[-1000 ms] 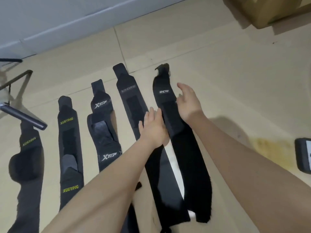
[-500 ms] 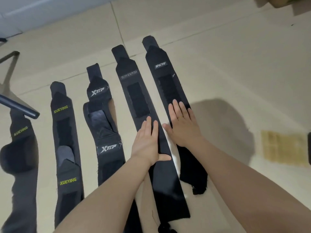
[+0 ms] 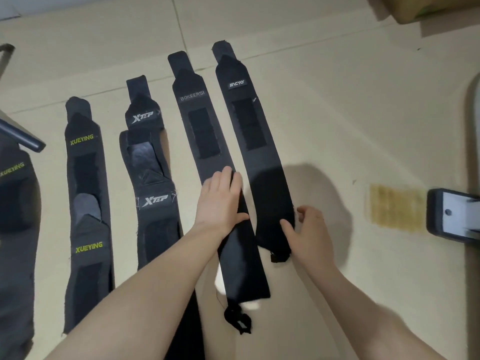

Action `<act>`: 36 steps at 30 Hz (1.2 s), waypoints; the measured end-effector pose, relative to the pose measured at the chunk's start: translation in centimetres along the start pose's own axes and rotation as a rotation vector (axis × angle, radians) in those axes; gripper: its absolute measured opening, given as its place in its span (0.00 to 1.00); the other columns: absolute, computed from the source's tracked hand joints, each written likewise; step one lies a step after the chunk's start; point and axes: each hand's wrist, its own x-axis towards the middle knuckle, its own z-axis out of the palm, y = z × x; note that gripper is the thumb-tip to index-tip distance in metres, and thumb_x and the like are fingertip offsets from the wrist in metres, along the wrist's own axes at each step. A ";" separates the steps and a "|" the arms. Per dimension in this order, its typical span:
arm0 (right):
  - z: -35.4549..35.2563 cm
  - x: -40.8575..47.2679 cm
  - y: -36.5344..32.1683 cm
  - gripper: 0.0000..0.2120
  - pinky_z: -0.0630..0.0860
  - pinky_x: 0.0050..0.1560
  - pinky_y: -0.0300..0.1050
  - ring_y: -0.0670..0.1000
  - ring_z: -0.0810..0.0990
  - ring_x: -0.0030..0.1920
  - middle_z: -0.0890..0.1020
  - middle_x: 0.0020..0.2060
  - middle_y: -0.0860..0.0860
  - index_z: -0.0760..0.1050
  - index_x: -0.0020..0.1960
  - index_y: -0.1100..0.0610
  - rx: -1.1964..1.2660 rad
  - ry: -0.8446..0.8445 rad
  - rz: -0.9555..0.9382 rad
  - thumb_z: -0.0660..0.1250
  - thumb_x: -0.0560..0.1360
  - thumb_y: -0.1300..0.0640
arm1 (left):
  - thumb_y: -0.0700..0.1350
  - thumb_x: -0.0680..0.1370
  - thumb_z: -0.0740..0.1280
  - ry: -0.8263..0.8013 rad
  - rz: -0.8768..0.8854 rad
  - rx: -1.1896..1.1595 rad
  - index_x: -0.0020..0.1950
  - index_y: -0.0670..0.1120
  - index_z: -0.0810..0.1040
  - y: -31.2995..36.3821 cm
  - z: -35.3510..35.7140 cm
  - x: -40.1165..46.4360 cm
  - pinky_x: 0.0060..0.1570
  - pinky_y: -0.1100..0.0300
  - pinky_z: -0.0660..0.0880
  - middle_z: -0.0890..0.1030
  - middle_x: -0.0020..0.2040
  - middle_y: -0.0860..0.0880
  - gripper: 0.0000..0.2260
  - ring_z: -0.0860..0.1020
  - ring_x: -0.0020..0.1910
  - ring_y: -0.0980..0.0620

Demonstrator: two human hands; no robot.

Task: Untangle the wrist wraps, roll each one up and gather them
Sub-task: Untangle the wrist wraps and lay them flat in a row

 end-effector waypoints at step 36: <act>17.7 -31.9 -28.5 0.18 0.66 0.65 0.53 0.57 0.58 0.72 0.61 0.72 0.56 0.67 0.68 0.58 -0.613 -0.745 -1.309 0.57 0.79 0.59 | 0.42 0.79 0.61 -0.150 -0.539 -0.541 0.65 0.45 0.73 -28.5 1.1 -46.0 0.56 0.60 0.67 0.74 0.61 0.46 0.15 0.74 0.58 0.48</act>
